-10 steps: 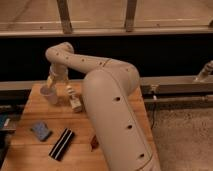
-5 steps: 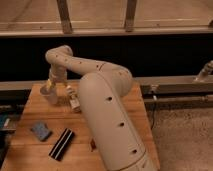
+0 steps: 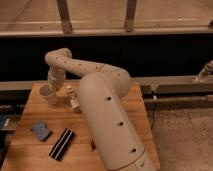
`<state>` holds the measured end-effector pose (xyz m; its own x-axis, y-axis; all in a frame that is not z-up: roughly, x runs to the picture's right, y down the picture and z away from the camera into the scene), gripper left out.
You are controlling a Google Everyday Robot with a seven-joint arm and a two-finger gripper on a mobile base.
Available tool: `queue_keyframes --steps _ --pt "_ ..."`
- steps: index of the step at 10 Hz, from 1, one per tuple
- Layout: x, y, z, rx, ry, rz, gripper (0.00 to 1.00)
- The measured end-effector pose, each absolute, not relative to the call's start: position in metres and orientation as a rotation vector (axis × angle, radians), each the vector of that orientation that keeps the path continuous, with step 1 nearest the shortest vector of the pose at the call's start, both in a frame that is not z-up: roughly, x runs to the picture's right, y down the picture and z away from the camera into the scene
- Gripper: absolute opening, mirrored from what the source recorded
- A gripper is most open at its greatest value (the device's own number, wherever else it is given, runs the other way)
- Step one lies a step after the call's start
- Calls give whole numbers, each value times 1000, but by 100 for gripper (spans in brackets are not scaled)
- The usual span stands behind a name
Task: Pick up the ceramic cup
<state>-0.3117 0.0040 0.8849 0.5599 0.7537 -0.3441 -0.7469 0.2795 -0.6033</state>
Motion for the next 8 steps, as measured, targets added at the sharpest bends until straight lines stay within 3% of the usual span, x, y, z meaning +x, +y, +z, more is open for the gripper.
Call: queue_keyframes --steps 4,8 --pt "-313 -12 874 -795 -77 1051 6" --pt "-283 -61 825 -672 -142 1119 6"
